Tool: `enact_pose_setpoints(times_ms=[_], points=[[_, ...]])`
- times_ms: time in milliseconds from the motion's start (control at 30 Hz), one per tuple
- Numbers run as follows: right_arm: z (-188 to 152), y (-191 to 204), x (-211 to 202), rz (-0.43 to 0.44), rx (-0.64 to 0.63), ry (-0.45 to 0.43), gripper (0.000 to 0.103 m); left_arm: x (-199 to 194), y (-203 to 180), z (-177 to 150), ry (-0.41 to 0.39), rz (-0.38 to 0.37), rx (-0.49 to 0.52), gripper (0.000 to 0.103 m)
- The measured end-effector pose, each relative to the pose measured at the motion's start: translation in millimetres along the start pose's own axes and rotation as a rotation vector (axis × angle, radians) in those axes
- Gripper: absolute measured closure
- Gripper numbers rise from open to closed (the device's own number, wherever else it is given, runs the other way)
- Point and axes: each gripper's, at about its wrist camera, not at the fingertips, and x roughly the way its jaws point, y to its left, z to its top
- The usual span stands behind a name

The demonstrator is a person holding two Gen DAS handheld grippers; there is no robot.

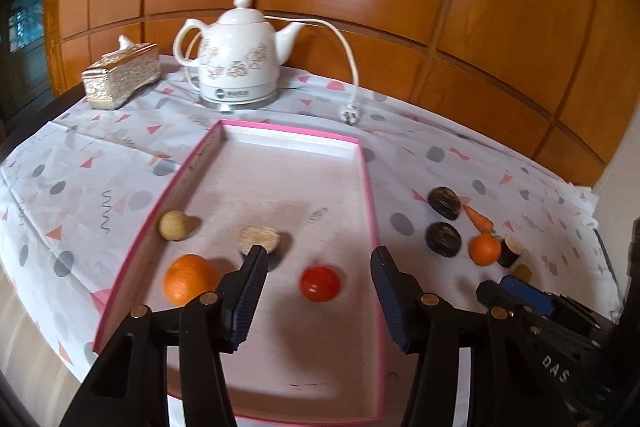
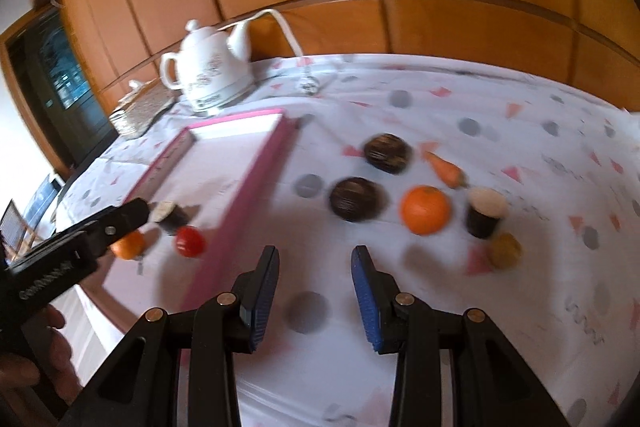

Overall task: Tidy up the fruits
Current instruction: 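Open both grippers to release the potato and tomato in the tray, then grasp the dark round taro with the left gripper while the right gripper approaches a yellow potato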

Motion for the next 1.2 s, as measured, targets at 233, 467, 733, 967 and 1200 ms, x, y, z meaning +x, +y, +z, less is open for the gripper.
enact_pose_setpoints(times_ms=[233,467,733,967,1200], points=[[-10,-38,-6,-0.064,0.079,0.003,0.065,3,-24,-4,0.018,-0.048,0.060,0.048],[-15,-68,-14,-0.115,0.138,-0.006,0.065,15,-58,-4,0.056,-0.107,0.127,0.048],[-18,-88,-17,-0.144,0.179,-0.007,0.065,50,-88,0,0.127,-0.141,0.151,0.048],[-19,-99,-17,-0.157,0.196,-0.011,0.065,80,-108,6,0.164,-0.147,0.161,0.048],[-19,-112,-16,-0.167,0.219,-0.010,0.065,106,-117,12,0.180,-0.130,0.141,0.047]])
